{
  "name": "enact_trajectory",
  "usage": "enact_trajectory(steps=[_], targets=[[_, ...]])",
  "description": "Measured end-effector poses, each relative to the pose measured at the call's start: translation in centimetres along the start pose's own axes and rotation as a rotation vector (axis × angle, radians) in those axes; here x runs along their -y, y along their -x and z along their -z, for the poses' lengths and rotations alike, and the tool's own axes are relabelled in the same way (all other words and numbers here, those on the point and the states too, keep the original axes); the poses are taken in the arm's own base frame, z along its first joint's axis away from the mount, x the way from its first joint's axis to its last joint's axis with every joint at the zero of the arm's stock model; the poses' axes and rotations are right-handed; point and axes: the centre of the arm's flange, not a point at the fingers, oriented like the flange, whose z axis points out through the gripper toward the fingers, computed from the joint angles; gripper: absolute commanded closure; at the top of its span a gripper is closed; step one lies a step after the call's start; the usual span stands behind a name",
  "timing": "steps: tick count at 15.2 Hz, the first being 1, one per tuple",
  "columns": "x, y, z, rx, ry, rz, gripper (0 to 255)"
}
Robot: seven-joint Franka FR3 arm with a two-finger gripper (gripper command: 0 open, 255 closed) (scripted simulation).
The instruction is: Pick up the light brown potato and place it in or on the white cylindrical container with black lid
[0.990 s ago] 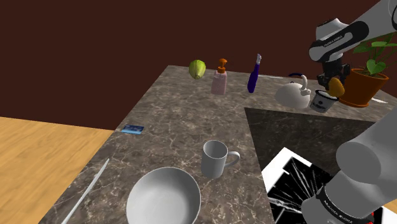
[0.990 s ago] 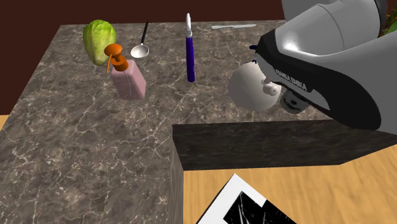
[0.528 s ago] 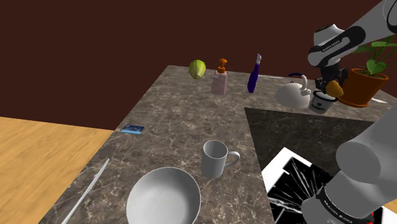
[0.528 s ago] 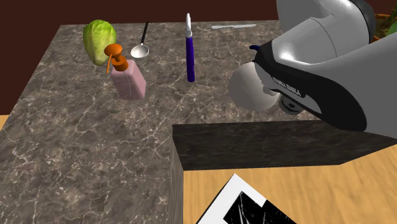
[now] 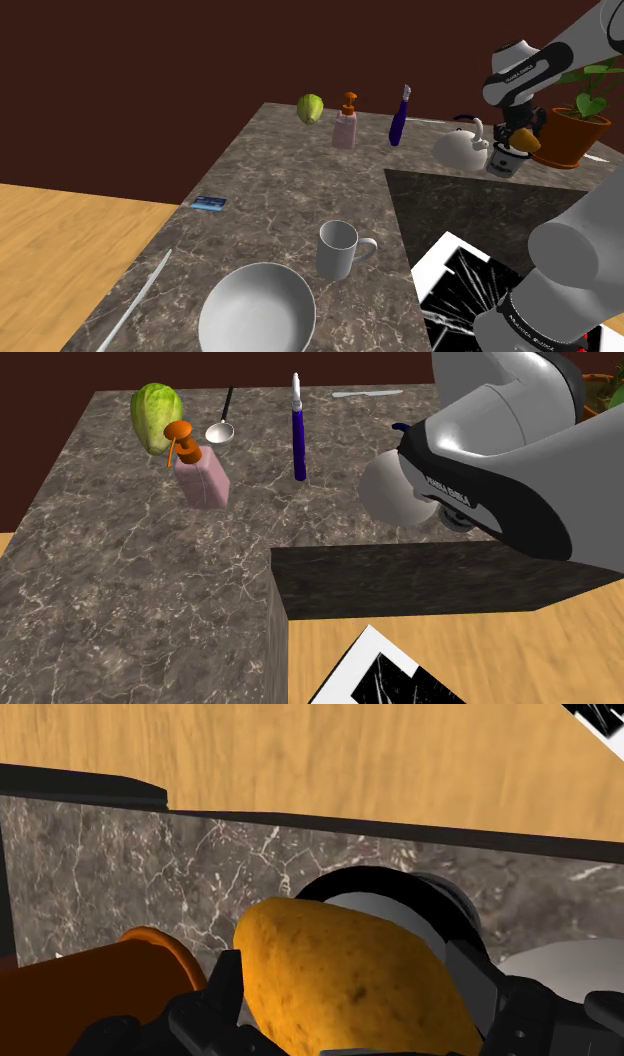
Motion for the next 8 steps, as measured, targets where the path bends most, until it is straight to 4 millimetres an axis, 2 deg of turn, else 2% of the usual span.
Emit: enact_trajectory(steps=[2,4,6,8], targets=[[0.0,0.0,0.0,0.001,0.000,0.001,0],[0.2,-0.2,1.6,0.001,-0.001,0.001,0],[0.2,-0.3,4.1,0.001,-0.001,0.002,0],[0.1,-0.1,4.8,0.001,-0.001,0.001,0]])
